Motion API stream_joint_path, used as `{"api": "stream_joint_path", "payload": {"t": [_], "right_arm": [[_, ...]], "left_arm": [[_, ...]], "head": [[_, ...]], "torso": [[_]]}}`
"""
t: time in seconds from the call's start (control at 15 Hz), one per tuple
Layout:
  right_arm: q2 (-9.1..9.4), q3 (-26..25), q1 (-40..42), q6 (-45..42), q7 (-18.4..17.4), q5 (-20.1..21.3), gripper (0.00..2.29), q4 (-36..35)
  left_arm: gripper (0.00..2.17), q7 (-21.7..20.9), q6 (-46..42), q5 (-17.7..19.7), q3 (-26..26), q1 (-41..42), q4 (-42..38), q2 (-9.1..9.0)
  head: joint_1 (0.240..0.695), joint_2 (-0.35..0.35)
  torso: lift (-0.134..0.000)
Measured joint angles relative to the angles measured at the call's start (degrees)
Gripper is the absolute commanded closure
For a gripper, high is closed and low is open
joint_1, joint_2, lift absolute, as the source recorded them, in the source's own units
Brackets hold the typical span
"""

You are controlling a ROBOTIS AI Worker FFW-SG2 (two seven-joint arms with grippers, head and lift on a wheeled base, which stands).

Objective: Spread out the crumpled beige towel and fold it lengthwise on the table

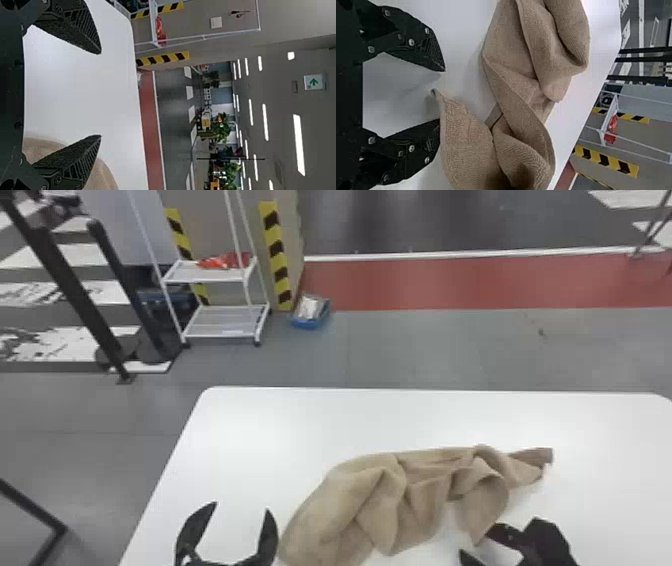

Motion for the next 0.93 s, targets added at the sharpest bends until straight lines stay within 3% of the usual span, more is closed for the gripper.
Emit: {"api": "stream_joint_path", "payload": {"t": [0.07,0.2,0.4,0.53,0.8,0.93], "right_arm": [[0.01,0.23,-0.08,0.1,-0.01,0.16,0.59,0.11],[0.01,0.4,-0.15,0.17,-0.01,0.55,0.91,0.4],[0.01,0.58,-0.18,-0.24,-0.78,0.78,0.94,0.57],[0.01,0.74,-0.35,-0.74,-1.66,0.82,1.1,0.75],[-0.06,-1.13,-0.17,-3.76,-1.72,0.81,1.12,0.12],[-0.14,-4.88,1.24,-5.06,0.58,0.79,1.12,-3.42]], "left_arm": [[0.14,0.0,0.0,0.0,0.0,0.03,-0.05,0.05],[0.14,0.0,0.0,0.0,0.0,0.09,-0.09,0.12],[0.14,0.0,0.0,0.0,0.0,0.11,-0.12,0.14],[0.14,0.0,-0.01,0.0,0.0,0.13,-0.12,0.14],[0.14,0.08,-0.57,0.01,0.02,0.51,-0.37,0.14],[0.14,0.09,-0.65,0.07,0.19,0.67,-0.62,0.14]], "head": [[0.695,0.128],[0.695,0.131],[0.695,0.132],[0.695,0.131],[0.695,0.12],[0.695,0.081]], "torso": [[0.0],[0.0],[0.0],[0.0],[0.0],[0.0]]}}
